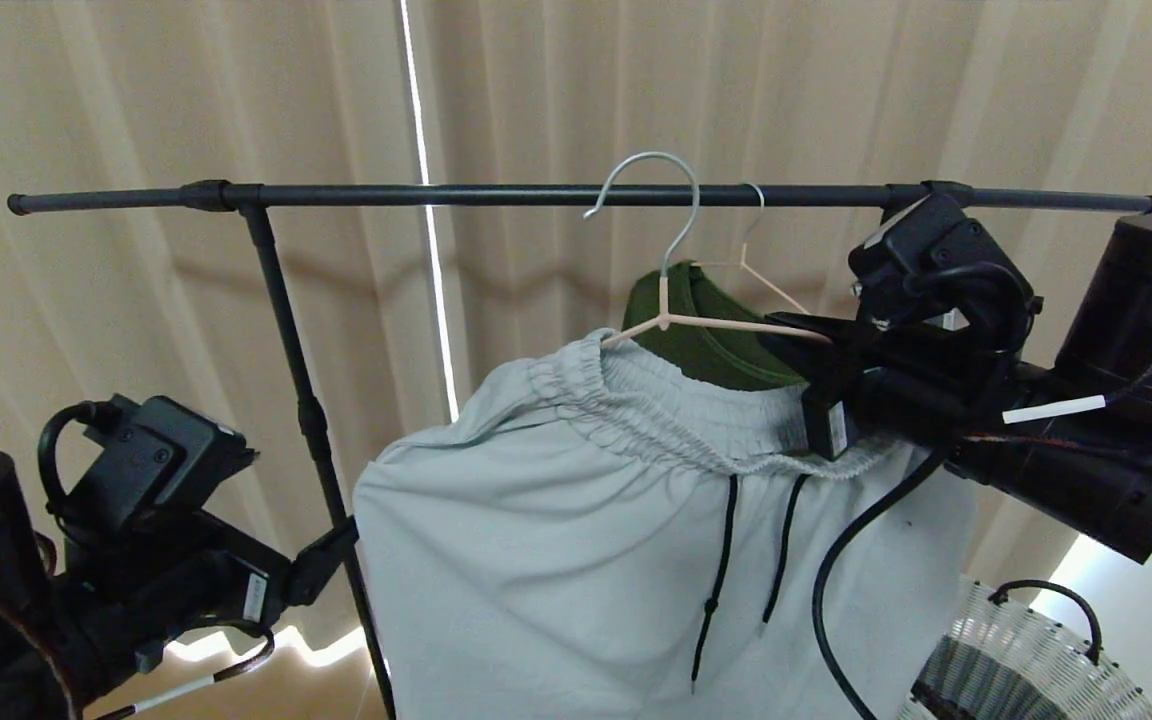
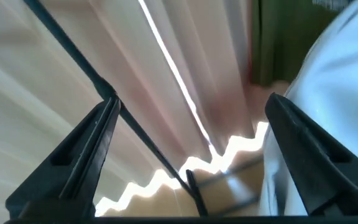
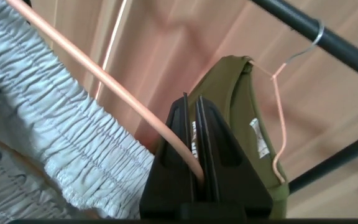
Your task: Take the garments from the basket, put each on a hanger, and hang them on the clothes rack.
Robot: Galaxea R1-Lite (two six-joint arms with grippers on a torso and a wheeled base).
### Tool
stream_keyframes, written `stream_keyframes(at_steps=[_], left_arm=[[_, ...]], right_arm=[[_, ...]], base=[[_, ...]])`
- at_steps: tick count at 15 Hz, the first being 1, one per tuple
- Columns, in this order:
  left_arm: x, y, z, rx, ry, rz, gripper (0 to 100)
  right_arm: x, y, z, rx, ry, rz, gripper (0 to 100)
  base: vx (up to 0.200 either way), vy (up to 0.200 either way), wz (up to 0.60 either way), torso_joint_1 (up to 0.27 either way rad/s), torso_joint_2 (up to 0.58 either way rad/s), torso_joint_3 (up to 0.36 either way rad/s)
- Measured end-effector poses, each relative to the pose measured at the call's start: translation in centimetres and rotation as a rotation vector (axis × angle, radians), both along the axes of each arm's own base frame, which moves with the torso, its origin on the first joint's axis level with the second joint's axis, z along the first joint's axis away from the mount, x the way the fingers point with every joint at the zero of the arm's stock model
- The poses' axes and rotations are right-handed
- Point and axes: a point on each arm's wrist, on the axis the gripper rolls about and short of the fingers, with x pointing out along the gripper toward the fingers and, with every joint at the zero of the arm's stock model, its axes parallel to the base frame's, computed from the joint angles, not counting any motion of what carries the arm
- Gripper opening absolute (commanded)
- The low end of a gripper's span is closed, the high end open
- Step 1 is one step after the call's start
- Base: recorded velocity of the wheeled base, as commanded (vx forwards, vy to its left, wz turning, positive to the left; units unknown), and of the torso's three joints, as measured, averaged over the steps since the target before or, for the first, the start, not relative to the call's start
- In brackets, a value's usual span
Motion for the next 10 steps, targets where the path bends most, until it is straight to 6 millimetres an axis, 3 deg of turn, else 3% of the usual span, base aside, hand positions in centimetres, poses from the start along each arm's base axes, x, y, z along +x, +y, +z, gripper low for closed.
stream_keyframes(at_steps=[10], left_arm=[[1.1,-1.8,-2.0,-0.124,0.108,-0.119,100]], right_arm=[[-0.4,-0.3,0.7,0.045,-0.016,0.006,0]], base=[[0.0,0.0,0.0,0.0,0.0,0.0]])
